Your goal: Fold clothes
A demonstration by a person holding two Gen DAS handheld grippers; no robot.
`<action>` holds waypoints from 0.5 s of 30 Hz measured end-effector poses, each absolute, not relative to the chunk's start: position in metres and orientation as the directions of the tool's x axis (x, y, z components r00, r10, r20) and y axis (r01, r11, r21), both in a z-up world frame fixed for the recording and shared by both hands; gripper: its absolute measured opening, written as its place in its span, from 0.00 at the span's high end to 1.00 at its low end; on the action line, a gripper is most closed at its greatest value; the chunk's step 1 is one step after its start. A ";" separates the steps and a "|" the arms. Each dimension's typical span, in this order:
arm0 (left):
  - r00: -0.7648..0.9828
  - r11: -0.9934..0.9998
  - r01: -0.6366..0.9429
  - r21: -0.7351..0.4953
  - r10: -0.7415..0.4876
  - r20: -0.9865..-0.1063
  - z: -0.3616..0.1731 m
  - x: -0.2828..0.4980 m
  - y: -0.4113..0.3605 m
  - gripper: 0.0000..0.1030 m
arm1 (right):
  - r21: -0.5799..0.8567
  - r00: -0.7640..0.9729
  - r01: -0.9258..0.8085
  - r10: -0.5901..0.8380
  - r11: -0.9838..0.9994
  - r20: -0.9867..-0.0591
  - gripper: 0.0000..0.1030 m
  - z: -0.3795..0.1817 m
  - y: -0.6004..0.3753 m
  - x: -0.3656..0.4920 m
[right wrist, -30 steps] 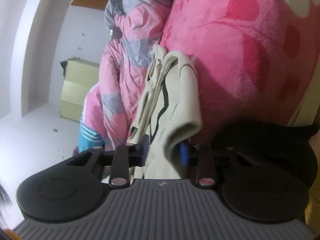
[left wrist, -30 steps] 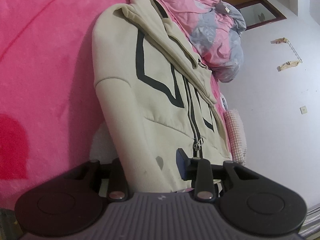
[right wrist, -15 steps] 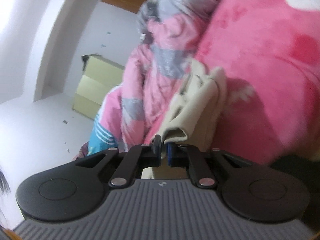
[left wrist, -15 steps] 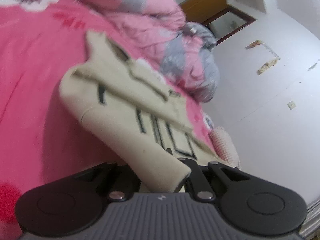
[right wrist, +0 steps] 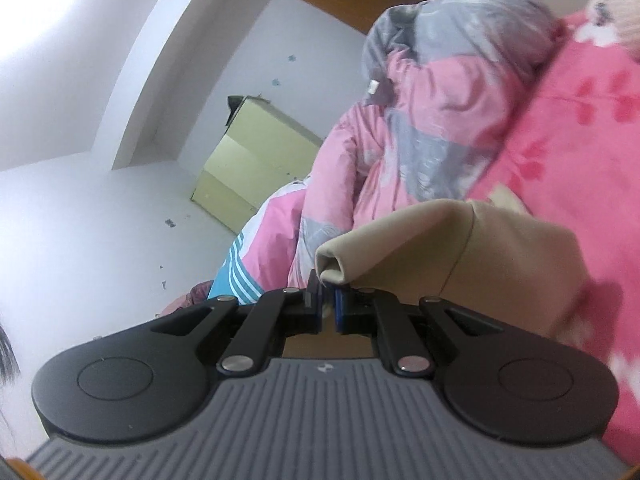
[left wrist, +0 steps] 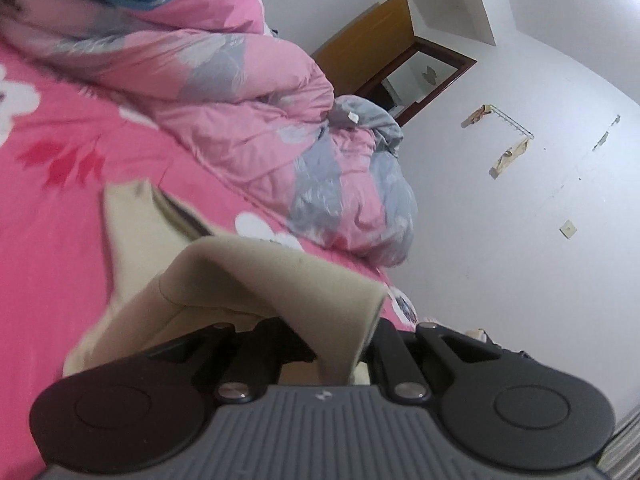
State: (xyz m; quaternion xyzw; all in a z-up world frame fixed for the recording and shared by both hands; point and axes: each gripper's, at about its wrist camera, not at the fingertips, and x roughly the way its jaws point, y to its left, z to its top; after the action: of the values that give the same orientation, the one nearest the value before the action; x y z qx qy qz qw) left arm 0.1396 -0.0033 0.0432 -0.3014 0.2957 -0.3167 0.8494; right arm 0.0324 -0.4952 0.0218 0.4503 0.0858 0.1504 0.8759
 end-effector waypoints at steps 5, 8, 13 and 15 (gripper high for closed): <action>0.627 0.636 0.316 -0.704 -0.697 -0.348 0.022 0.224 -0.015 0.92 | 0.801 0.931 -0.185 0.363 0.569 -0.043 0.96 0.018 -0.509 0.113; 0.588 0.620 0.200 -0.759 -0.695 -0.414 -0.014 0.287 -0.019 0.81 | 0.808 0.933 -0.143 0.351 0.571 -0.082 0.95 -0.001 -0.520 0.172; 0.558 0.492 -0.058 -0.868 -0.705 -0.437 -0.075 0.344 -0.003 0.46 | 0.889 0.904 0.116 0.323 0.443 -0.279 0.85 -0.088 -0.548 0.255; 0.579 0.346 -0.076 -0.935 -0.748 -0.325 -0.082 0.343 0.011 0.31 | 0.926 0.888 0.176 0.353 0.333 -0.295 0.88 -0.115 -0.557 0.260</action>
State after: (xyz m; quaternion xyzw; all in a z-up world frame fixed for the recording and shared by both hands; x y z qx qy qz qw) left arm 0.3435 0.0111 -0.0819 -0.5218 0.3950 -0.2335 0.7192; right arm 0.2599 -0.5574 -0.1145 0.5749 0.2301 0.0565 0.7831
